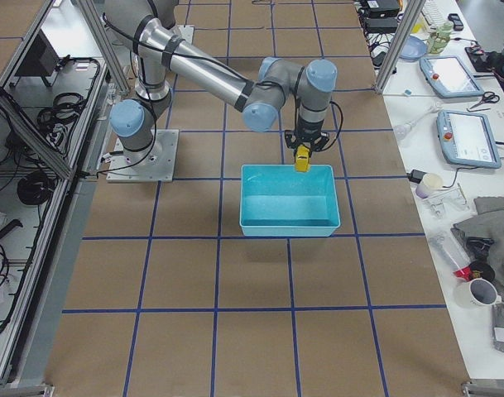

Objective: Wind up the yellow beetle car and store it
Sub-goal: 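Carry the car with the right gripper into the light-blue bin, then open the right gripper to release the car in the bin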

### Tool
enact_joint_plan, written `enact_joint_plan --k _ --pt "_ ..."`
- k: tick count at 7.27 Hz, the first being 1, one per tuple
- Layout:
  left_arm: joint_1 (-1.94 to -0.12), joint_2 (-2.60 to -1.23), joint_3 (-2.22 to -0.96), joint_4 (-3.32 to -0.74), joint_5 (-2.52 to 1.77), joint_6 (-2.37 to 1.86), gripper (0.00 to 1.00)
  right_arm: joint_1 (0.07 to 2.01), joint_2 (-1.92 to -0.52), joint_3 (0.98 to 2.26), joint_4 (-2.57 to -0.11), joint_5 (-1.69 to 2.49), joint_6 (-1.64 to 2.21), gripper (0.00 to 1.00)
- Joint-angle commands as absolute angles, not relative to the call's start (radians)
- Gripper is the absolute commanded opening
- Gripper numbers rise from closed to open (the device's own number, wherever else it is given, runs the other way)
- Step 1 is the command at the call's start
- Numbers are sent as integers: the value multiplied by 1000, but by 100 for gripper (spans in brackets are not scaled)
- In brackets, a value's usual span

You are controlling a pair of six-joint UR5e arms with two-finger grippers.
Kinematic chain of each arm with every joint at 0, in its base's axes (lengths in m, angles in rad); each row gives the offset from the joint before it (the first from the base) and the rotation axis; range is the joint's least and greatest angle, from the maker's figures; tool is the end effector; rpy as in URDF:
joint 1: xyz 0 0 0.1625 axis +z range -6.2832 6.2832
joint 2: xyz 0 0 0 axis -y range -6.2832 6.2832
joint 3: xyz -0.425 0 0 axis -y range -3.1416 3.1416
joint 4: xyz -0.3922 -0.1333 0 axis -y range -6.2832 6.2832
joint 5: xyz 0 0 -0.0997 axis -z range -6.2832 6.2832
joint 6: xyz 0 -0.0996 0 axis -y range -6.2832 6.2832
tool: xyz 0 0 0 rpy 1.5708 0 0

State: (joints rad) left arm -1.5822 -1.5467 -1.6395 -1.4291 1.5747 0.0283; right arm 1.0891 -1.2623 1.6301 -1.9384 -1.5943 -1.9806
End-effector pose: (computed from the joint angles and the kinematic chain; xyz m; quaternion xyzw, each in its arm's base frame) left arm -0.1385 -0.4889 0.4804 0.0197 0.9986 -0.0485 0.0024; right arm -0.1595 -0.5877 0.3268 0.6812 -0.7320 -0.0111 0.0038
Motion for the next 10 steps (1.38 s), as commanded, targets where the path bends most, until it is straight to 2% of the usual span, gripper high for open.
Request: enact_joint_plan --k 1,2,4,5,6,8,10 --pt "-1583 -1546 -1640 -1428 1574 29 100 1000 -1218 1748 -2076 -1588 -2128 4" --pt "-1585 -1546 -1640 -1428 1575 29 100 973 -1191 1805 -2189 -1588 -2188 5" --pt "-1583 -1546 -1640 -1428 1574 31 100 968 -1154 1842 -2247 -1589 -2270 10" --pt "-1583 -1546 -1638 -1427 1575 32 100 968 -1146 1847 -2258 -1589 -2278 44" --pt "-1583 -1546 -1640 -1428 1575 32 100 968 -1149 1845 -2257 -1597 -2275 99" --pt "-1583 -1552 -1637 -1425 1569 32 100 971 -1202 1835 -2238 -1589 -2247 100" --pt "-1591 -1552 -1635 -1422 1572 32 100 1008 -1316 1829 -2202 -1586 -2151 100"
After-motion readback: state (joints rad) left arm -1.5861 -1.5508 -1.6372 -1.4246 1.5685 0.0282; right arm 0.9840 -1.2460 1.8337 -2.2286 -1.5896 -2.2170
